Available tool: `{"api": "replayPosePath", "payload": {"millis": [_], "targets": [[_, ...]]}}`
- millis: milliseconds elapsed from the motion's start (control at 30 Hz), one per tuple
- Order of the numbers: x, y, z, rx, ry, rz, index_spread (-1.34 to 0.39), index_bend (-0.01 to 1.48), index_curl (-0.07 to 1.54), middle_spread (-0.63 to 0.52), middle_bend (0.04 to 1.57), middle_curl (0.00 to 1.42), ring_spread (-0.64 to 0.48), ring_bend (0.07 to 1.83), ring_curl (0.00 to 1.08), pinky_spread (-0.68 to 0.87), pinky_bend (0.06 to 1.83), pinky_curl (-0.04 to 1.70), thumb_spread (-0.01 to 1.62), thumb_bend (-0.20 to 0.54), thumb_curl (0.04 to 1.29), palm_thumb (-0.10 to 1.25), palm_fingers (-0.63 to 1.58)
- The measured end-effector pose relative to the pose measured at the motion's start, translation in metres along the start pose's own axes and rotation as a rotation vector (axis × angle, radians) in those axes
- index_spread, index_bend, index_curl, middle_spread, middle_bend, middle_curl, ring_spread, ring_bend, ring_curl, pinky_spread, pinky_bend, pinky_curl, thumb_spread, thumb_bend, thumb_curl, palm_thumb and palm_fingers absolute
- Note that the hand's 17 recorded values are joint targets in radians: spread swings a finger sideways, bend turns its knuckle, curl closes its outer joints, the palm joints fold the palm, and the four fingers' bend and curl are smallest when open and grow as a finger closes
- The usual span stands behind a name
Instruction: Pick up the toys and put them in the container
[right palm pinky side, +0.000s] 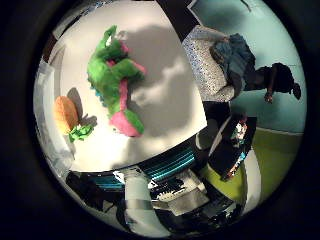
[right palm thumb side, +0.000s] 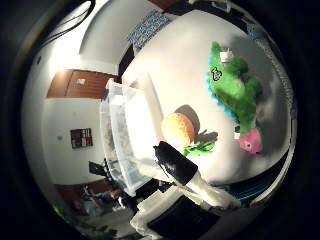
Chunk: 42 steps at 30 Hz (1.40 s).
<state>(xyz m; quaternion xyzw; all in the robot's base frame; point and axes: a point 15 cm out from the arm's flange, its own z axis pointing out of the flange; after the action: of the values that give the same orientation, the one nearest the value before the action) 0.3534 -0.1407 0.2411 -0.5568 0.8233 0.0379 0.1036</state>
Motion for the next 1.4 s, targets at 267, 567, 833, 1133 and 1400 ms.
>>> {"api": "replayPosePath", "payload": {"millis": [267, 567, 833, 1133, 1400], "targets": [[0.014, -0.010, 0.043, -0.050, 0.004, 0.027, -0.18, 0.15, 0.27, 0.17, 0.27, 0.32, 0.24, 0.52, 0.18, 0.46, 0.59, 0.24, 1.15, -0.020, 0.30, 0.47, 0.16], [0.026, -0.014, 0.068, -0.075, 0.016, 0.039, -0.18, 0.15, 0.26, 0.16, 0.27, 0.32, 0.23, 0.51, 0.19, 0.46, 0.58, 0.25, 1.15, -0.020, 0.30, 0.47, 0.15], [0.033, -0.010, 0.095, -0.135, 0.013, 0.054, -0.21, 0.15, 0.25, 0.13, 0.27, 0.32, 0.24, 0.50, 0.20, 0.46, 0.59, 0.26, 1.15, -0.019, 0.30, 0.48, 0.11], [0.040, -0.003, 0.114, -0.191, 0.033, 0.042, -0.23, 0.15, 0.25, 0.07, 0.33, 0.34, 0.21, 0.55, 0.22, 0.45, 0.53, 0.24, 1.11, -0.008, 0.36, 0.69, 0.20], [0.047, 0.000, 0.112, -0.208, 0.067, 0.028, -0.28, 0.18, 0.27, -0.23, 0.68, 0.50, -0.24, 0.92, 0.35, -0.04, 0.58, 0.22, 1.05, -0.014, 0.42, 0.83, 0.72]]}}
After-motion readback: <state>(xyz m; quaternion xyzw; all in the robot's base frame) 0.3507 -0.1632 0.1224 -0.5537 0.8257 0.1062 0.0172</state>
